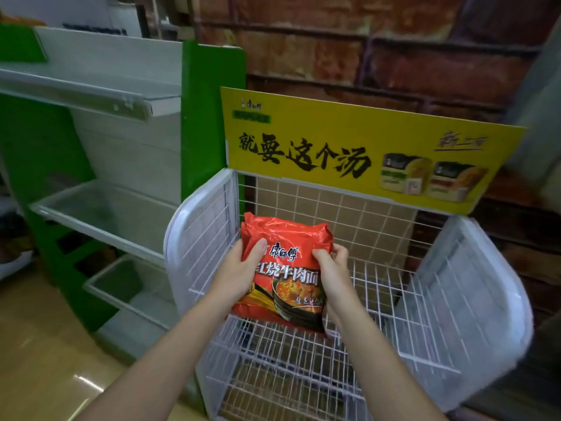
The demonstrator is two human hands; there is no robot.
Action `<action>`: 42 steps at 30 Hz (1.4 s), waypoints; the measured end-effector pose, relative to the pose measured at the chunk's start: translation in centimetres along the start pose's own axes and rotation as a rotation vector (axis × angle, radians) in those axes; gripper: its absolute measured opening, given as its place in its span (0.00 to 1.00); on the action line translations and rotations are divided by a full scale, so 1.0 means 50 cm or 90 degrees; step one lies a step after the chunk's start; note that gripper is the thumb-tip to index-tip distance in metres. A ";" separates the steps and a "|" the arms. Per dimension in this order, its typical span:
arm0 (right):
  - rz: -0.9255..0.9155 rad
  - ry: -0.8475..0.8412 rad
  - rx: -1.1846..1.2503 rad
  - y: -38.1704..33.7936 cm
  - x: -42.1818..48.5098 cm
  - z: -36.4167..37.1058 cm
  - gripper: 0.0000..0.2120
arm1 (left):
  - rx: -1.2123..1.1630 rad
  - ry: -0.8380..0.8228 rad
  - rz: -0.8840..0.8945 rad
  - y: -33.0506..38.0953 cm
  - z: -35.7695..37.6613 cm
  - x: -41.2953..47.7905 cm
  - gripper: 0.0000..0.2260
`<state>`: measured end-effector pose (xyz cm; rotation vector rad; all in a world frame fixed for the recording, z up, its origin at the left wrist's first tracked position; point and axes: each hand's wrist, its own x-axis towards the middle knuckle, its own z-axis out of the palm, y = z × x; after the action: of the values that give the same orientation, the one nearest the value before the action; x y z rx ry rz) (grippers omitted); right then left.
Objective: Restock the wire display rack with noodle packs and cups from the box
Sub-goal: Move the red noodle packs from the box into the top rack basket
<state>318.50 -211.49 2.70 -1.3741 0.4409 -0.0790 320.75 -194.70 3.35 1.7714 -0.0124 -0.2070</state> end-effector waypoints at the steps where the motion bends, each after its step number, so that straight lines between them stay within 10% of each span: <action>1: 0.005 -0.002 -0.003 -0.002 0.029 0.012 0.12 | -0.024 -0.010 -0.037 0.000 -0.005 0.029 0.18; 7: 0.024 0.011 -0.032 0.024 0.171 0.101 0.11 | -0.154 0.027 -0.156 -0.017 -0.030 0.183 0.14; 23: -0.048 0.084 -0.051 0.115 0.343 0.216 0.08 | 0.001 0.108 -0.052 -0.132 -0.051 0.428 0.09; 35: -0.055 -0.023 -0.183 0.154 0.353 0.195 0.20 | 0.184 0.231 0.056 -0.179 -0.036 0.401 0.30; 42: -0.137 0.027 -0.264 0.163 0.349 0.212 0.35 | 0.197 0.087 0.069 -0.230 -0.029 0.372 0.42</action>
<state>336.53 -205.35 -8.23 -1.8287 0.3543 -0.2025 338.03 -193.14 -9.99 2.0830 -0.0436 -0.0047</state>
